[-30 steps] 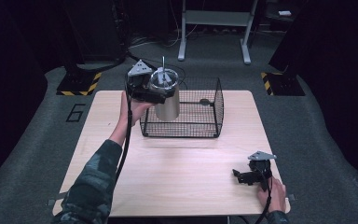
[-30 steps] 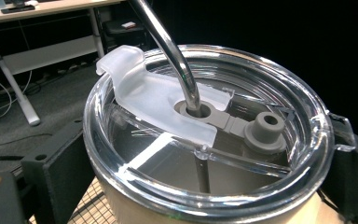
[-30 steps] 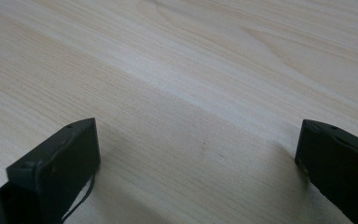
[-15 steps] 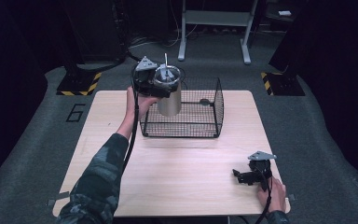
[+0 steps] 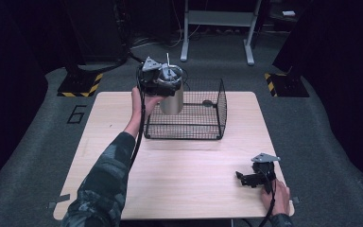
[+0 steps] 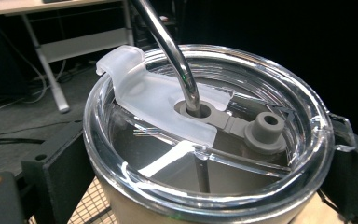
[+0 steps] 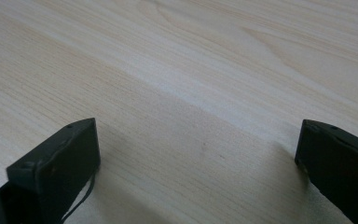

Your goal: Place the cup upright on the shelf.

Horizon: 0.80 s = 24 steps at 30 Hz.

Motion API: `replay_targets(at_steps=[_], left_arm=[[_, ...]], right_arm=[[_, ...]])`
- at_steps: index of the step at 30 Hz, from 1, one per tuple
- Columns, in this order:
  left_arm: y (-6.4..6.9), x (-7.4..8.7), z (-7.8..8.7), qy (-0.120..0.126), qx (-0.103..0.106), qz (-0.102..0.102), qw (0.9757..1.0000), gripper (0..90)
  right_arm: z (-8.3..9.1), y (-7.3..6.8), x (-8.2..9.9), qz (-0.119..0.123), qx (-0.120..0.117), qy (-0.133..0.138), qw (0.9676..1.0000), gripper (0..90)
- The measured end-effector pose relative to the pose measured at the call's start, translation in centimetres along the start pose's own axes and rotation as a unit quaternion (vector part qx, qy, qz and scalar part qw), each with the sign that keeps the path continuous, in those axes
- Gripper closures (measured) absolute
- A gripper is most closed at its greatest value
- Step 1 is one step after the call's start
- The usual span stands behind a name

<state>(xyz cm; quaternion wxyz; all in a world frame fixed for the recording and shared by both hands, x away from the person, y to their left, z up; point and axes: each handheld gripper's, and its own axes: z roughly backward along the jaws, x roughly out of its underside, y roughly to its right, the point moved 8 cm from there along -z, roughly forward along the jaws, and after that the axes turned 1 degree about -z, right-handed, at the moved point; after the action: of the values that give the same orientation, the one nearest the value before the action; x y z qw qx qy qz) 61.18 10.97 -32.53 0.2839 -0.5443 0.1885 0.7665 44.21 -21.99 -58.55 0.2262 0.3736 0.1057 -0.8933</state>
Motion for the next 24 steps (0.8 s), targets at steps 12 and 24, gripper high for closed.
replay_targets(at_steps=[12, 24], left_arm=[[-0.5, 0.5, -2.1, 0.001, -0.04, 0.012, 0.9991, 4.0], [0.3, 2.1, -4.4, -0.009, -0.049, 0.029, 0.9983, 4.0]], right_arm=[[0.0, 0.1, 0.0, 0.004, 0.001, 0.002, 1.0, 0.0], [0.0, 0.1, 0.0, 0.004, 0.001, 0.002, 1.0, 0.0]])
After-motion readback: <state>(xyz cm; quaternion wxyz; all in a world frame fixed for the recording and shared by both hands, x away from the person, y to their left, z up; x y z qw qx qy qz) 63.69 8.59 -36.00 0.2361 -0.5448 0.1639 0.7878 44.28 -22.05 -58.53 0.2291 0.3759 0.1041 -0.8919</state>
